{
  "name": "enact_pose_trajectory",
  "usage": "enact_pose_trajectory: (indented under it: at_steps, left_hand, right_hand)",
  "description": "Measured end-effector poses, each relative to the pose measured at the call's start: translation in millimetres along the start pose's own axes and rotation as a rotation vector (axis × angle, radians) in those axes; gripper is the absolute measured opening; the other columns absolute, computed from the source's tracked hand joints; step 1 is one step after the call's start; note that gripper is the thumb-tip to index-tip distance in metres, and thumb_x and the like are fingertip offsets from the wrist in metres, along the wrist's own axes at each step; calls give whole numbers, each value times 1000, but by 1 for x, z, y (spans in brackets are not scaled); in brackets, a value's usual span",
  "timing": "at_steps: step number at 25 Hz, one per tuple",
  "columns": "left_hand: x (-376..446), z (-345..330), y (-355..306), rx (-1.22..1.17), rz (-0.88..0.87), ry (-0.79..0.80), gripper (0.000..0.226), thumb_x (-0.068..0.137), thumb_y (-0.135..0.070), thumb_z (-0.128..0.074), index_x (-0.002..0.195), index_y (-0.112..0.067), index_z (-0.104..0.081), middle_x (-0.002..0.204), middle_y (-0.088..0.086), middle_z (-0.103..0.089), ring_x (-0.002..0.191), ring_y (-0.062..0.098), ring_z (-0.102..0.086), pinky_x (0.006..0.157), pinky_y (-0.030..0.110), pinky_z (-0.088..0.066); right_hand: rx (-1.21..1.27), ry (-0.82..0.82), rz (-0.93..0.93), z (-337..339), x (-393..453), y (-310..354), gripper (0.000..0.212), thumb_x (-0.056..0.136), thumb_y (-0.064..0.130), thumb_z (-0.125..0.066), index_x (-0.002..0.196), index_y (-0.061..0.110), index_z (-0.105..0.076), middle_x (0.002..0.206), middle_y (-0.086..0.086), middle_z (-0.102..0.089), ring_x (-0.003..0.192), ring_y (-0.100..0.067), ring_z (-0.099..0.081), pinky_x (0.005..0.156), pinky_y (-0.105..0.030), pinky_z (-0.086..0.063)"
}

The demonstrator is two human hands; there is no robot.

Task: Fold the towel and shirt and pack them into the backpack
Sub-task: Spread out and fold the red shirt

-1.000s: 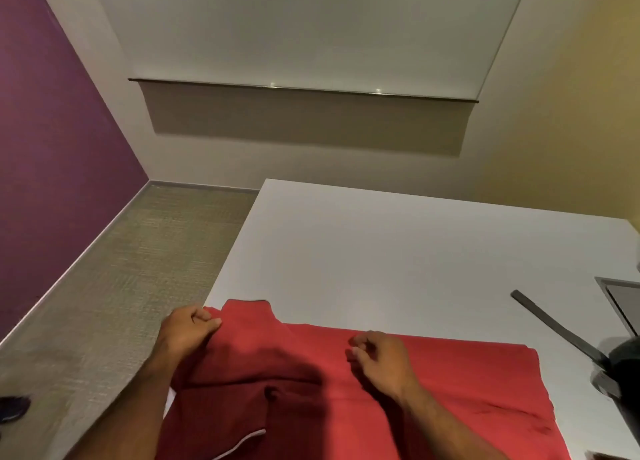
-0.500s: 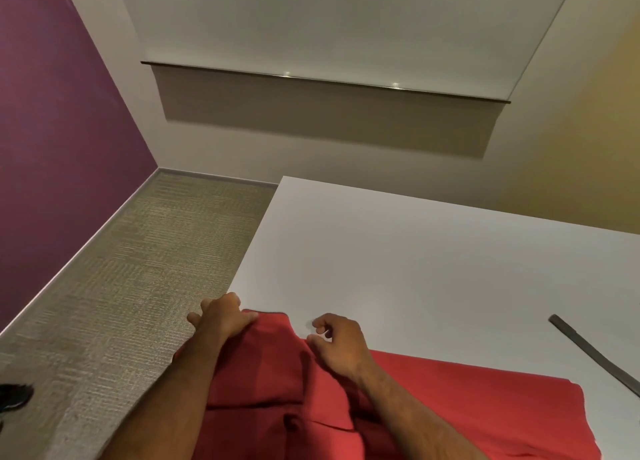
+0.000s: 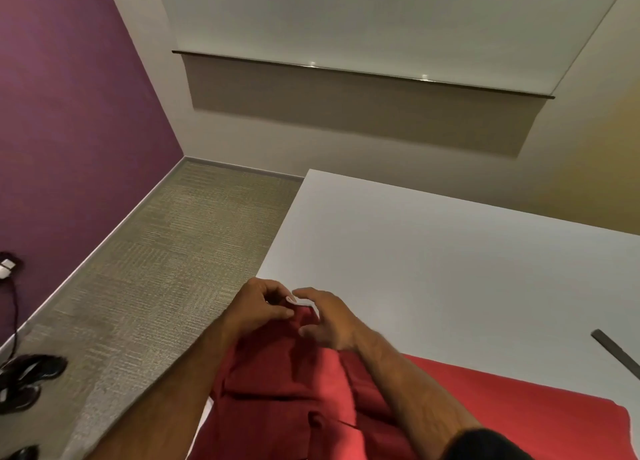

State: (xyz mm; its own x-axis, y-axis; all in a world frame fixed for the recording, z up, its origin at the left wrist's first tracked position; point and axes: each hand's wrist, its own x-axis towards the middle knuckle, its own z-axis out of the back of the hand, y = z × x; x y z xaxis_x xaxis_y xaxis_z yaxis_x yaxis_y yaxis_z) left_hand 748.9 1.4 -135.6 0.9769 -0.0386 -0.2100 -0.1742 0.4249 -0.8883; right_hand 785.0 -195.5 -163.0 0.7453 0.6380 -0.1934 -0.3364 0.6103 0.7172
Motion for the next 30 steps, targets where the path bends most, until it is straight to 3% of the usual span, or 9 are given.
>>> enact_pose_trajectory:
  at_steps: [3,5,9,11,15,18,21,26,30]
  left_hand:
    - [-4,6,1,-13,-26,27,23,68,9,-80,78,-11,-77,70,1,-71,67,8,-62,65,19,-49]
    - [-6,11,1,-42,-23,22,22,67,11,-80,77,-9,-77,70,2,-71,67,11,-63,64,21,-50]
    - [-11,19,5,-64,-4,-29,24,69,11,-80,73,-12,-75,67,2,-69,60,10,-61,52,23,-49]
    - [-13,21,10,-47,-26,-45,26,69,10,-81,71,-15,-74,67,5,-68,60,13,-60,52,27,-49]
    - [-17,22,14,13,-42,-79,26,69,9,-81,72,-16,-73,69,8,-71,61,17,-62,58,34,-52]
    - [-27,24,16,190,-172,-101,21,66,-2,-83,68,-21,-74,68,-1,-72,61,9,-66,62,29,-55]
    - [-49,26,22,414,-396,-70,11,67,-16,-77,71,-24,-72,72,-14,-70,69,3,-66,65,22,-53]
    - [-78,26,47,777,-574,82,19,62,-13,-69,73,-28,-65,79,-16,-66,80,2,-61,67,21,-51]
    - [-87,17,68,1042,-590,205,14,62,-22,-68,73,-31,-69,82,-20,-67,84,3,-59,63,24,-47]
  right_hand:
    - [-46,37,37,3,4,9,47,67,29,-71,113,27,-63,106,2,-70,95,-17,-64,83,-34,-51]
    - [-150,45,38,9,3,10,28,64,37,-71,86,19,-66,80,1,-68,76,-19,-62,72,-37,-53]
    - [-242,75,-84,25,-2,2,29,65,36,-79,62,21,-55,72,4,-62,72,-18,-58,66,-27,-46]
    - [-252,99,-105,33,-9,-4,27,66,25,-78,64,27,-51,75,5,-62,73,-17,-58,60,-21,-42]
    - [-232,26,-84,39,-24,-7,22,66,15,-73,85,23,-65,70,12,-58,69,-13,-56,56,-13,-37]
    - [-241,-62,-7,31,-40,-6,20,66,10,-65,83,20,-66,74,9,-61,72,-15,-58,61,-17,-41]
    - [-303,-135,127,12,-63,-9,20,65,12,-57,83,18,-65,82,-1,-64,77,-23,-59,66,-30,-47]
    - [-490,-98,285,-27,-87,-16,16,62,14,-58,79,16,-59,80,-4,-60,72,-28,-56,59,-33,-48]
    - [-660,-29,256,-47,-100,-17,18,55,26,-56,73,21,-58,77,3,-59,72,-26,-55,56,-28,-33]
